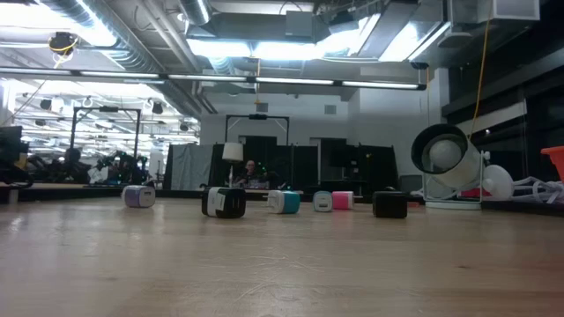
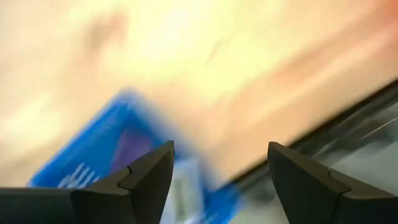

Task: Pick & Place Office items
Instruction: Put the right black charger adapter into the orange bin

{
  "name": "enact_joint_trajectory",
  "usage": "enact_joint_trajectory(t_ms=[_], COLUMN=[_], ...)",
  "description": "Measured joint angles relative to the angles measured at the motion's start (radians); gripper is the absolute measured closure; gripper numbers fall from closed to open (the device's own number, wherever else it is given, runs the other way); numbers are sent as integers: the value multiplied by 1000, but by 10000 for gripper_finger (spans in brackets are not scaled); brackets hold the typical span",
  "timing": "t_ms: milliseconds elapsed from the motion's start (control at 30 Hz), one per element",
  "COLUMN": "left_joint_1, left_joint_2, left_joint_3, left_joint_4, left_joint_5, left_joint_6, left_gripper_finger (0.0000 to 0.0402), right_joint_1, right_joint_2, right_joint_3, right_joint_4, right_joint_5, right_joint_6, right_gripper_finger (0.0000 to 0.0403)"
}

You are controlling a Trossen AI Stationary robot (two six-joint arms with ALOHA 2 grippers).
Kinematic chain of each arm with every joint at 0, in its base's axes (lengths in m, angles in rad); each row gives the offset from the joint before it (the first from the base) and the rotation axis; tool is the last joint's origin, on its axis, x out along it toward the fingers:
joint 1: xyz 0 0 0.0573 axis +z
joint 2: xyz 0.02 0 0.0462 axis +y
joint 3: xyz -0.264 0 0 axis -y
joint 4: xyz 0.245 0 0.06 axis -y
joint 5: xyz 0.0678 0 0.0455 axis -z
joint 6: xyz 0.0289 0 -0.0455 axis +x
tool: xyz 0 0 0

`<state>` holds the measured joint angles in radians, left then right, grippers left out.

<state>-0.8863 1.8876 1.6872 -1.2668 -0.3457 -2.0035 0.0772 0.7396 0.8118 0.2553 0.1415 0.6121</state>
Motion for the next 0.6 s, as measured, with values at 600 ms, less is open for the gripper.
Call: enact_joint_trajectory(t_ms=[600], left_joint_1=[390], left_joint_2=[-183], left_joint_3=[14], left_joint_4=[-7], left_joint_5=[-573], left_joint_6=[442], left_gripper_finger=[149], right_joint_1=[11], right_joint_2=[224], right_joint_3=[249], right_joint_4=[-695], right_joint_5=[154], right_joint_6=[-111], right_gripper_finger=[101])
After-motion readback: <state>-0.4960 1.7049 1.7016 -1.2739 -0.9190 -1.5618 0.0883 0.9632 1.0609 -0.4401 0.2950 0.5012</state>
